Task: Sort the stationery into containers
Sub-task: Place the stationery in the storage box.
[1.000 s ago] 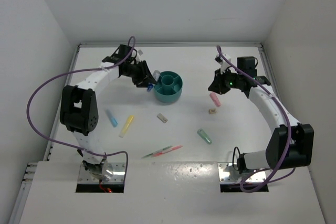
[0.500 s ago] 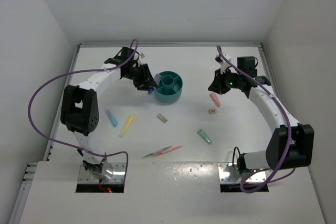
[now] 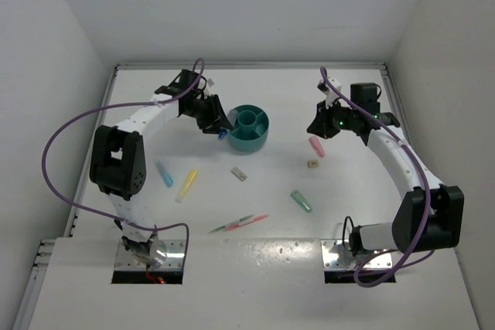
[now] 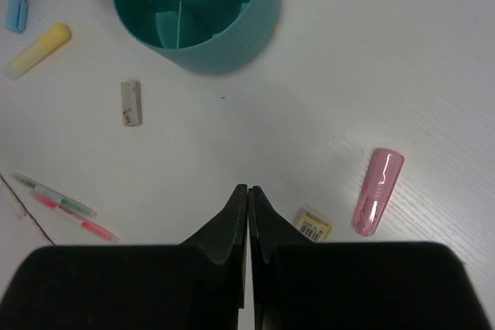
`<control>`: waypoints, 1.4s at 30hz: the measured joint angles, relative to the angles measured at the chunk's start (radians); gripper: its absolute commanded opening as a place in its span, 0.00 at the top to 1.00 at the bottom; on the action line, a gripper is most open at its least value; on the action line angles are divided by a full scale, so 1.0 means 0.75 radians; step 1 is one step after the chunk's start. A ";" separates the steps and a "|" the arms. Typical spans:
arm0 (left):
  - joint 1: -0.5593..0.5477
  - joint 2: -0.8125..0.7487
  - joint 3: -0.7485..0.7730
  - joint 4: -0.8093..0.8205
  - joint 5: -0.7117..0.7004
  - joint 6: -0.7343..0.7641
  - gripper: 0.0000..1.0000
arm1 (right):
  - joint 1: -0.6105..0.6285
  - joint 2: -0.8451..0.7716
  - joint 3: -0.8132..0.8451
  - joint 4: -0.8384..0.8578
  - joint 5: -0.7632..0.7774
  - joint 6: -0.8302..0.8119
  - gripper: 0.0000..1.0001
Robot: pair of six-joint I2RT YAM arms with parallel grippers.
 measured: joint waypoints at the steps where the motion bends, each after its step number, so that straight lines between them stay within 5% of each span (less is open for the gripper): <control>1: 0.000 0.000 0.000 -0.001 -0.002 0.000 0.78 | 0.000 -0.001 0.000 0.000 0.000 0.000 0.98; 28: -0.023 0.000 0.000 -0.031 -0.025 -0.001 0.55 | 0.000 -0.003 0.000 0.000 0.000 -0.001 0.97; 42: -0.024 0.000 -0.010 -0.027 -0.030 -0.001 0.54 | 0.000 -0.014 0.000 0.000 0.000 -0.001 0.97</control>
